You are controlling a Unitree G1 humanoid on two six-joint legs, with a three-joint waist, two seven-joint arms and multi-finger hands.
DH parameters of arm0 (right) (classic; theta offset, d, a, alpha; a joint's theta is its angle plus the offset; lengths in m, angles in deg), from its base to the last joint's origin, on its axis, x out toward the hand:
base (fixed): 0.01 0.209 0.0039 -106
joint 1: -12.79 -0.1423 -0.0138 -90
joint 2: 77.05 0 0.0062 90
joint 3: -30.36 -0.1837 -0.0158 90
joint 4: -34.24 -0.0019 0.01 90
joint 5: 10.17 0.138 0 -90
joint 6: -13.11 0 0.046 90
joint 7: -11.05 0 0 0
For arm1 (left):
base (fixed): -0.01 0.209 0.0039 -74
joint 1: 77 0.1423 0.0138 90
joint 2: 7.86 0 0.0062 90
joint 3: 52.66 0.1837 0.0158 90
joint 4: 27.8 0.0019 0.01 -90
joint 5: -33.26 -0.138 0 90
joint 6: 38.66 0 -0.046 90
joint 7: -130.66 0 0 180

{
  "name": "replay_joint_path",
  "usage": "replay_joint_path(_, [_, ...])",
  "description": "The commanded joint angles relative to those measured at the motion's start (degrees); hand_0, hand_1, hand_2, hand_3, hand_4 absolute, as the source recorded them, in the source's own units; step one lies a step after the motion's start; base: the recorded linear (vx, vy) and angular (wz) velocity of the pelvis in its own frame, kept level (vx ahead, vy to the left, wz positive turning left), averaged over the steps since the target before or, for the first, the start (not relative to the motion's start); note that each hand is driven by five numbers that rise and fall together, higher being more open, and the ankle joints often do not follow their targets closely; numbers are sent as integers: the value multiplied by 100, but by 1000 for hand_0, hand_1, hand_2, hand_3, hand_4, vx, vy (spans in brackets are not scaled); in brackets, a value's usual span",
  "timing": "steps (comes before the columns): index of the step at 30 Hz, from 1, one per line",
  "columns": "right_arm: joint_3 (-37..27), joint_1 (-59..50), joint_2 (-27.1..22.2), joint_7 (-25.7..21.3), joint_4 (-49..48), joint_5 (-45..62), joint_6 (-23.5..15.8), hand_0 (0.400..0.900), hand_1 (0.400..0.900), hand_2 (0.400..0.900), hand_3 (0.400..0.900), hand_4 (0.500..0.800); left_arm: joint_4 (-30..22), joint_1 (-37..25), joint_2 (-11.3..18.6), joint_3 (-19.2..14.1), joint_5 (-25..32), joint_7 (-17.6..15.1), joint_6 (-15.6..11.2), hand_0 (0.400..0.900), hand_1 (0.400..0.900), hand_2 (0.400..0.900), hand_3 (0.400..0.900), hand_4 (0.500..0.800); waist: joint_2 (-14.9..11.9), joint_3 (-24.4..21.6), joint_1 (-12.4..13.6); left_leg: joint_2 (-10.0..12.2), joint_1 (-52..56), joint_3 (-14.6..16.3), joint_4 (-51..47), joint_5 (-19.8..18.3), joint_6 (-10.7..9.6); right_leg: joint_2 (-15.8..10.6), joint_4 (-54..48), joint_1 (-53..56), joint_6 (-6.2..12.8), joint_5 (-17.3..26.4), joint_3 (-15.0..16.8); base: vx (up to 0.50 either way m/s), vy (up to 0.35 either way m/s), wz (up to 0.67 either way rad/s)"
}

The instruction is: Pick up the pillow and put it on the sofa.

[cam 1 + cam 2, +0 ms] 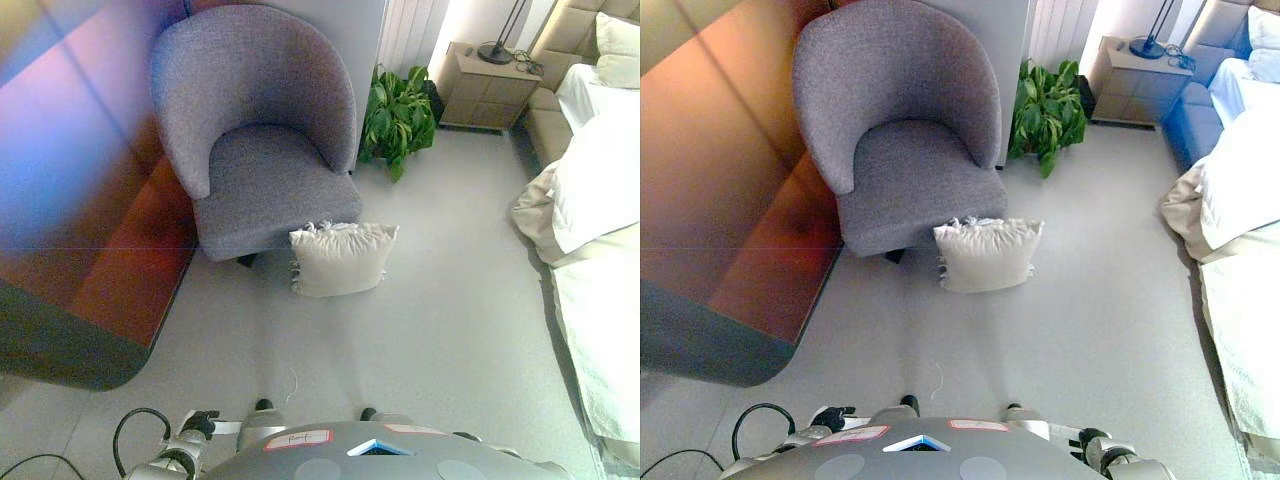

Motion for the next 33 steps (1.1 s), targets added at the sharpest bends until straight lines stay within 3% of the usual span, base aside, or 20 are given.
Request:
replay_joint_path(1, [13,-377,18,-176,232,-133,51,900,900,900,900,800,222,-276,-7,12,157,-48,9,900,900,900,900,800,51,225,-64,-523,242,-218,20,-605,465,234,126,-157,17,43,114,0,0,0])
replay_joint_path(4, [46,-374,22,-185,209,-145,25,900,900,900,900,800,217,-271,-6,17,173,4,-104,900,900,900,900,800,48,231,-67,-520,230,-223,20,-602,459,238,123,-168,17,43,119,0,0,0])
replay_joint_path(17, [329,-433,45,-380,130,-811,91,900,900,900,900,800,206,-272,-66,88,260,-10,25,900,900,900,900,800,52,307,-47,-517,170,-255,20,-587,454,243,108,-217,5,59,107,-5,-4,0])
replay_joint_path(33, [392,-509,78,-284,88,-512,234,900,900,900,900,800,212,-367,-69,95,286,-114,185,900,900,900,900,800,66,398,-114,-428,108,-233,60,-550,465,352,373,-368,-74,-98,195,3,-22,-1])
